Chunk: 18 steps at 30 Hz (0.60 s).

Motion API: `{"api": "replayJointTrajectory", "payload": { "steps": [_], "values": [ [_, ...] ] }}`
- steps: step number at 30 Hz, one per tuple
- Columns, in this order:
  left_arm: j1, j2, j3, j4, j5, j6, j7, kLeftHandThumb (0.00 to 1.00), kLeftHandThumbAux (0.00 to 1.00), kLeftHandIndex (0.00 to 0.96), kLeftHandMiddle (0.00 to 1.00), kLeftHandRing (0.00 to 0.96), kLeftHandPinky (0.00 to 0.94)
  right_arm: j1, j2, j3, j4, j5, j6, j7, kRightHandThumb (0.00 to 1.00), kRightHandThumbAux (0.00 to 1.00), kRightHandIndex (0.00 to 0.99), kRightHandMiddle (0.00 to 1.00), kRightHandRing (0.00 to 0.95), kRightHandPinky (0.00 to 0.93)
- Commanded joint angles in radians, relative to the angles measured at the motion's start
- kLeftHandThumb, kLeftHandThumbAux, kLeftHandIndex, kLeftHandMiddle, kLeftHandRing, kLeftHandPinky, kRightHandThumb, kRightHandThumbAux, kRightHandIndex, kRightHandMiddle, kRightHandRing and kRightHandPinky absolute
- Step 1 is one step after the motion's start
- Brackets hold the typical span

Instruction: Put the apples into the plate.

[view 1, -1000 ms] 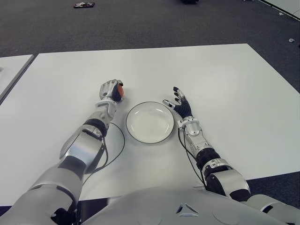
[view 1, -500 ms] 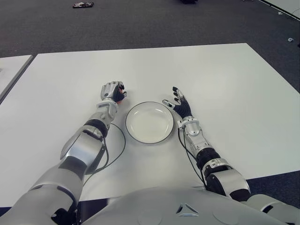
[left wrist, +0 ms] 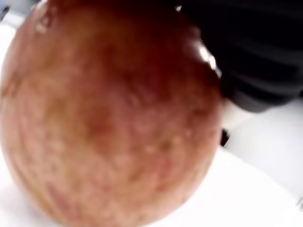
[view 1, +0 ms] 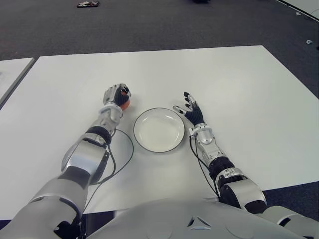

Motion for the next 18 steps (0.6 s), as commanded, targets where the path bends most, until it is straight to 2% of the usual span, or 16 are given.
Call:
{"api": "replayJointTrajectory", "payload": {
  "steps": [1, 8, 12, 18],
  "values": [
    [-0.044, 0.002, 0.131, -0.052, -0.148, -0.088, -0.11, 0.751, 0.696, 0.443, 0.873, 0.876, 0.873, 0.01, -0.001, -0.004, 0.026, 0.0, 0.025, 0.004, 0.035, 0.562, 0.0, 0.0, 0.0, 0.0],
    [-0.063, -0.021, 0.207, -0.105, -0.238, -0.141, -0.172, 0.752, 0.696, 0.444, 0.882, 0.881, 0.839, 0.004, 0.0, -0.003, 0.031, -0.002, 0.029, 0.0, 0.034, 0.568, 0.0, 0.0, 0.0, 0.0],
    [-0.064, -0.024, 0.217, -0.134, -0.239, -0.154, -0.165, 0.752, 0.696, 0.444, 0.886, 0.875, 0.745, -0.001, 0.001, -0.002, 0.037, -0.002, 0.027, 0.001, 0.034, 0.567, 0.0, 0.0, 0.0, 0.0],
    [-0.044, -0.018, 0.202, -0.15, -0.208, -0.145, -0.128, 0.751, 0.696, 0.444, 0.885, 0.869, 0.78, -0.003, 0.003, -0.003, 0.042, 0.001, 0.02, 0.005, 0.031, 0.568, 0.0, 0.0, 0.0, 0.0]
  ]
}}
